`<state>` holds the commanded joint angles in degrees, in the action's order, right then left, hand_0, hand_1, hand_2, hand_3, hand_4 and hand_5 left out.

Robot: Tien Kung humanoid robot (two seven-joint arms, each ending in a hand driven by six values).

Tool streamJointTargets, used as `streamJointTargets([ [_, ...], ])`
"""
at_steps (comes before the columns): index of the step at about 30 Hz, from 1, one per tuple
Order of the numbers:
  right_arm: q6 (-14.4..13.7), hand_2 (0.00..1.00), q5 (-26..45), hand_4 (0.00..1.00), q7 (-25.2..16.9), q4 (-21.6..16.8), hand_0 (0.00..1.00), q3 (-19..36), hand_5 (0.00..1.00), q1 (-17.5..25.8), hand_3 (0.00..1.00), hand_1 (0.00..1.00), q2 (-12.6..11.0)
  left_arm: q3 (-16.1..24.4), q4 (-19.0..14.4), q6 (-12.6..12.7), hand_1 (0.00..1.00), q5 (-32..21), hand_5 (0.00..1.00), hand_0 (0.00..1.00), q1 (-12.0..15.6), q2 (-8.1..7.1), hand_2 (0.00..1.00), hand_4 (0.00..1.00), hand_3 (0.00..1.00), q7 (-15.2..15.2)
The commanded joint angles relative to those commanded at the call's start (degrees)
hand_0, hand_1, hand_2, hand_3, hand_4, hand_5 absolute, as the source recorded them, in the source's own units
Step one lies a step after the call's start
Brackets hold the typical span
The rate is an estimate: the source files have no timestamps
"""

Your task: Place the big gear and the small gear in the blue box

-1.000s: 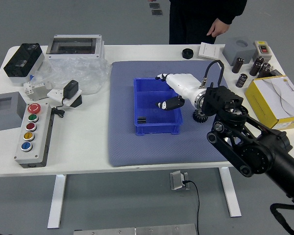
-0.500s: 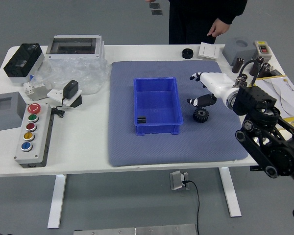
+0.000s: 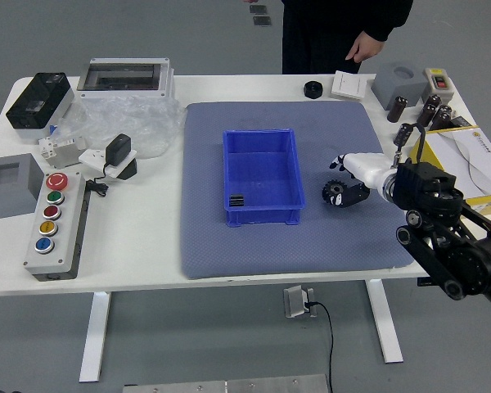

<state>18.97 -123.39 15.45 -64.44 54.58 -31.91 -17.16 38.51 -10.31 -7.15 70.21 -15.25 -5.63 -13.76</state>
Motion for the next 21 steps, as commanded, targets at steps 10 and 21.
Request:
streamJointTargets([
  [10, 0.83, 0.825, -0.56, 0.779, 0.24, 1.43, 0.748, -1.43, 0.391, -0.85, 0.837, 0.728, 0.78, -0.02, 0.0, -0.04, 0.773, 0.14, 0.265, 0.795, 0.03, -0.03, 0.772, 0.564, 0.7, -0.04],
  [21, -0.54, 0.698, -1.6, 0.691, 0.83, 1.44, 0.692, -2.36, 0.371, -1.28, 0.713, 0.636, 1.44, 0.04, 0.0, 0.0, 0.773, 0.08, 0.273, 0.795, -0.11, -0.05, 0.772, 0.565, 0.701, -0.04],
])
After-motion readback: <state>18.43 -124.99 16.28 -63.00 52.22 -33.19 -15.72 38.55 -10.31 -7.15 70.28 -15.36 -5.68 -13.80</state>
